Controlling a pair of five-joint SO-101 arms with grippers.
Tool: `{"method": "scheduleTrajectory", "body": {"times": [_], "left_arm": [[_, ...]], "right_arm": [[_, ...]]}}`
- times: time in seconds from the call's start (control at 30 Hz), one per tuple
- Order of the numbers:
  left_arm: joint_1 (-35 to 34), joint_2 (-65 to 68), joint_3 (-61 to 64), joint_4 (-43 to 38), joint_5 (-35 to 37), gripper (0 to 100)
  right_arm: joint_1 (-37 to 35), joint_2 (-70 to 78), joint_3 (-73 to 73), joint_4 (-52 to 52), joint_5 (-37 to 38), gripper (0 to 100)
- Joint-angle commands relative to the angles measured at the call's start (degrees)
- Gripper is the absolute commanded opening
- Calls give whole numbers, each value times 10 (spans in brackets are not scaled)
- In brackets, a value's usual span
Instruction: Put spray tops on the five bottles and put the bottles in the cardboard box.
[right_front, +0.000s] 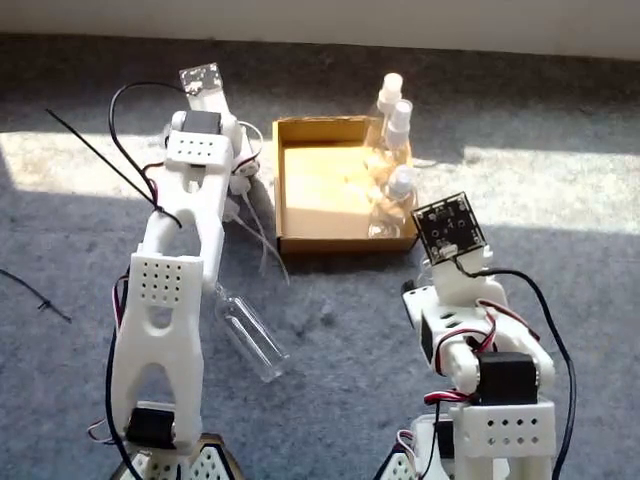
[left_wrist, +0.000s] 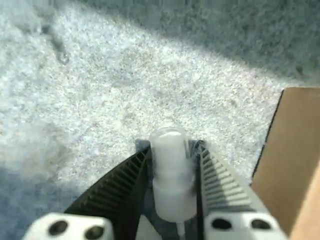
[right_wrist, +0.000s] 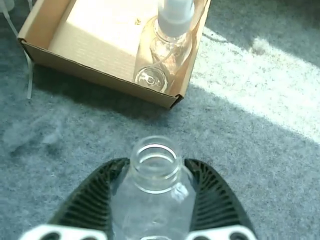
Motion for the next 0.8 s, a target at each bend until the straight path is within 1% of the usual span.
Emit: {"method": "scheduleTrajectory", "body": {"times": [0.0,0.1,0.2,0.37,0.4,0.57,0.7,0.77], "left_arm": [[-3,-2,-61,45,2,37],[-24,-5,-89,63,1,13],[-49,-7,-149,91,0,3],[-79,-7,-351,176,-26,4],[-83,-12,-373,187,-27,4],[-94,-146,-340,210,-37,4],[-92,-244,-356,231,-74,4],[-93,-305,-332,233,-91,4]], "right_arm": [[-6,-7,-4,2,-6,5],[-6,-7,-4,2,-6,5],[-7,-7,-4,2,-6,5],[-8,-7,-5,-3,-6,5],[-9,-7,-5,-4,-6,5],[-64,-7,-6,-14,-6,5],[-98,-4,-4,-69,-6,5],[-112,-4,-4,-105,-6,5]]}}
